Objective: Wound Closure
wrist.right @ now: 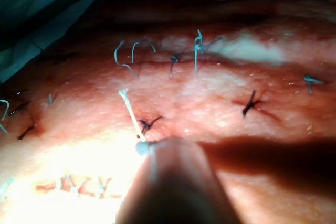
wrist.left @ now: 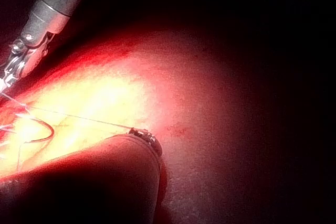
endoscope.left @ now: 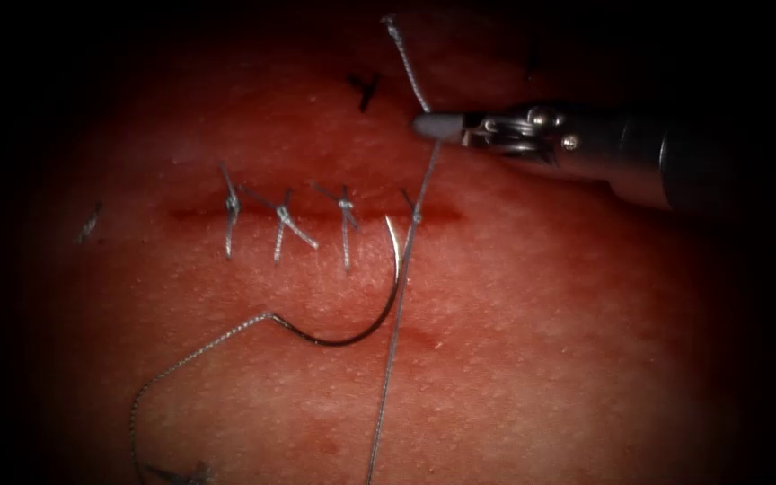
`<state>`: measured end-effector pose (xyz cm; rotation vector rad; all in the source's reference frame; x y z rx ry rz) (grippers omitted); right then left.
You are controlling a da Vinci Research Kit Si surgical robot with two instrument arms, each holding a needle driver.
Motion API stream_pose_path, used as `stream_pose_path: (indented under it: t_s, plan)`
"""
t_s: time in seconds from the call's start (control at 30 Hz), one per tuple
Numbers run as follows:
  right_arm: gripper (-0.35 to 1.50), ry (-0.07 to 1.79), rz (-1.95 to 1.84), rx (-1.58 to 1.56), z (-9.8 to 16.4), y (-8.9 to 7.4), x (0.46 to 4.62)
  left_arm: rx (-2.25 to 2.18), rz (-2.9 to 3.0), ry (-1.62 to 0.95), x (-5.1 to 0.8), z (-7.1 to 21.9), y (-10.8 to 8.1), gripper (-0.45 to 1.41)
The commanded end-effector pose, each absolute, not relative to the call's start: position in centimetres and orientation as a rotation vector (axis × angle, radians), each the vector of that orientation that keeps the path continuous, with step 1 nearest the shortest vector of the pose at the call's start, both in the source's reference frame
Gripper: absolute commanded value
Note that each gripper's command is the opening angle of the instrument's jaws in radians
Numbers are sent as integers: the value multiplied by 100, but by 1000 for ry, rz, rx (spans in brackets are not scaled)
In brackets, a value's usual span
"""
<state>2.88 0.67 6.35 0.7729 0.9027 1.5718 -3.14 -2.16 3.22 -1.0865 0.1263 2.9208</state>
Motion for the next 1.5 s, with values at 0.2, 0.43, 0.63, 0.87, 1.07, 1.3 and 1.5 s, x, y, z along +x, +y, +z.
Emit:
stream_pose_path:
  t_s: [0.2, 0.43, 0.63, 0.87, 1.07, 1.3, 1.5]
  plan:
    - [-35, 878, 1577, 759, 643, 72, 304, -1098, 2935, 125, -325, 315, -222, -45]
    - [-35, 861, 1536, 697, 654, 86, 305, -1120, 2975, 107, -331, 303, -237, -45]
    - [-35, 856, 1538, 699, 662, 86, 307, -1133, 2980, 105, -329, 299, -238, -45]
    - [16, 880, 1470, 826, 663, 72, 308, -1159, 2951, 107, -325, 285, -203, -45]
    - [113, 1053, 1252, 646, 652, 77, 297, -1180, 2915, 165, -320, 267, -140, -45]
    - [140, 1198, 998, 371, 634, 79, 273, -1201, 2911, 195, -314, 246, -67, -45]
    - [143, 1191, 850, 272, 618, 63, 263, -1200, 2914, 191, -310, 235, -14, -45]
